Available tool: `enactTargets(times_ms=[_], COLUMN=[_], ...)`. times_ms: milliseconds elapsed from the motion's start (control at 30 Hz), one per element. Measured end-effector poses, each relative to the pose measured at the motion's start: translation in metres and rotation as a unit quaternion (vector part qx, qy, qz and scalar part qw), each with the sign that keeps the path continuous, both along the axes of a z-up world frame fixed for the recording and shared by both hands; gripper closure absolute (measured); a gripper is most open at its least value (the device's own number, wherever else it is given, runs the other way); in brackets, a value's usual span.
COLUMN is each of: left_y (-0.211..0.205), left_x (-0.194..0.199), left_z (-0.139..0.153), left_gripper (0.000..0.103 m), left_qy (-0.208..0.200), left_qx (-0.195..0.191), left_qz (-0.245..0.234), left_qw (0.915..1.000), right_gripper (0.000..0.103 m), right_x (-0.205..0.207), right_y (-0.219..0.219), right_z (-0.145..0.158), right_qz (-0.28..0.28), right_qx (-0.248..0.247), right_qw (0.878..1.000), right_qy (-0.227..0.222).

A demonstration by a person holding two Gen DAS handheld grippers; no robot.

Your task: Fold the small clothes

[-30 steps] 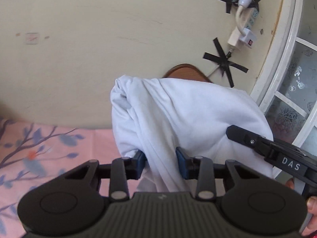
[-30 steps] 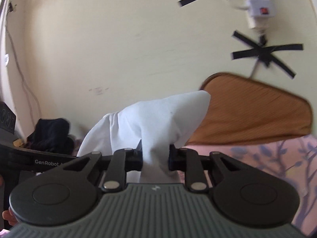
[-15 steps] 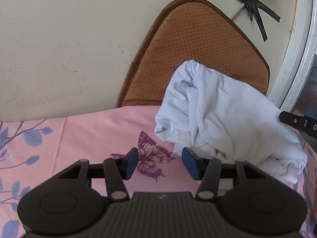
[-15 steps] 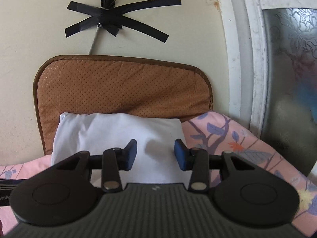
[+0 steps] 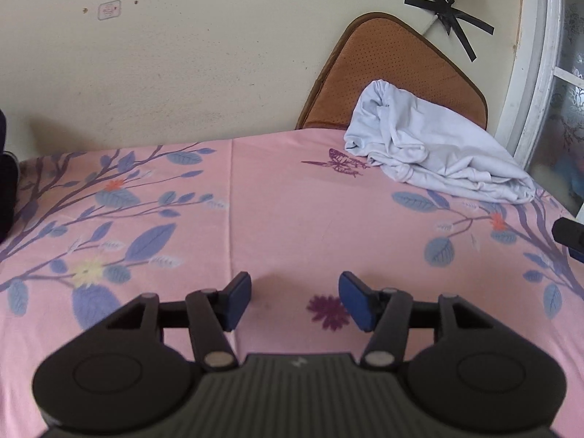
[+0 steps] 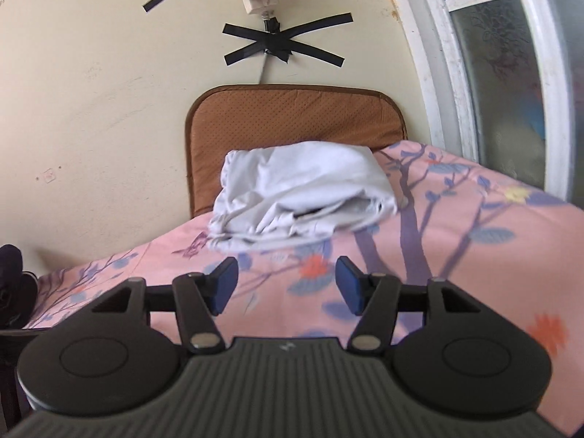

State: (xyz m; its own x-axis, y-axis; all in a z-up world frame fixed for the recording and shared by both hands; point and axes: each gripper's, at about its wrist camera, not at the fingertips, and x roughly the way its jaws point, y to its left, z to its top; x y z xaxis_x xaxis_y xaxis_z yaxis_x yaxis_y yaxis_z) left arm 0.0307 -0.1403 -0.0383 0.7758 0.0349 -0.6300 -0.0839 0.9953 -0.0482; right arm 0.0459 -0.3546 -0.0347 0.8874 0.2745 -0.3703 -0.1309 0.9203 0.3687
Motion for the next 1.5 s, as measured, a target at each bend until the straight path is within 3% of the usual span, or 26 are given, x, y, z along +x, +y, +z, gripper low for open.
enactTargets(times_ms=[300,400,500,567,767,967,1133,1267,1367,1500], left_y=[0.01,0.013,0.011,0.008,0.002,0.004,0.001,0.005,0.006,0.004], left_x=[-0.053,-0.062,-0.068,-0.071,-0.073,-0.076,-0.076,-0.079,-0.078,-0.072], left_z=[0.002,0.003,0.006,0.007,0.008,0.009,0.009,0.009,0.01,0.008], left_gripper=[0.045,0.042,0.038,0.029,0.028,0.0,0.0,0.0,0.0,0.0], left_qy=[-0.021,-0.035,-0.052,-0.062,-0.073,-0.083,-0.078,-0.086,-0.084,-0.062], left_qx=[0.024,0.031,0.045,0.055,0.072,0.068,0.075,0.051,0.043,0.063], left_qz=[0.016,0.021,0.025,0.021,0.013,0.012,-0.007,-0.025,-0.012,0.001], left_qw=[0.9994,0.9987,0.9973,0.9963,0.9947,0.9941,0.9941,0.9947,0.9954,0.9961], right_gripper=[0.036,0.034,0.031,0.031,0.027,0.02,0.017,0.011,0.011,0.01], right_x=[-0.045,-0.05,-0.057,-0.058,-0.056,-0.051,-0.046,-0.047,-0.046,-0.045], right_y=[0.014,0.011,0.003,0.0,0.002,0.003,0.007,0.007,0.007,0.007], right_z=[-0.014,-0.022,-0.023,-0.024,-0.024,-0.026,-0.027,-0.026,-0.026,-0.026], right_qz=[-0.03,-0.048,-0.071,-0.072,-0.063,-0.045,-0.032,-0.021,-0.026,-0.028], right_qx=[0.011,0.023,0.046,0.058,0.054,0.053,0.045,0.047,0.047,0.048], right_qw=[0.999,0.998,0.996,0.996,0.996,0.997,0.998,0.998,0.998,0.998], right_qy=[0.009,0.023,0.004,0.006,0.009,0.022,0.038,0.034,0.038,0.039])
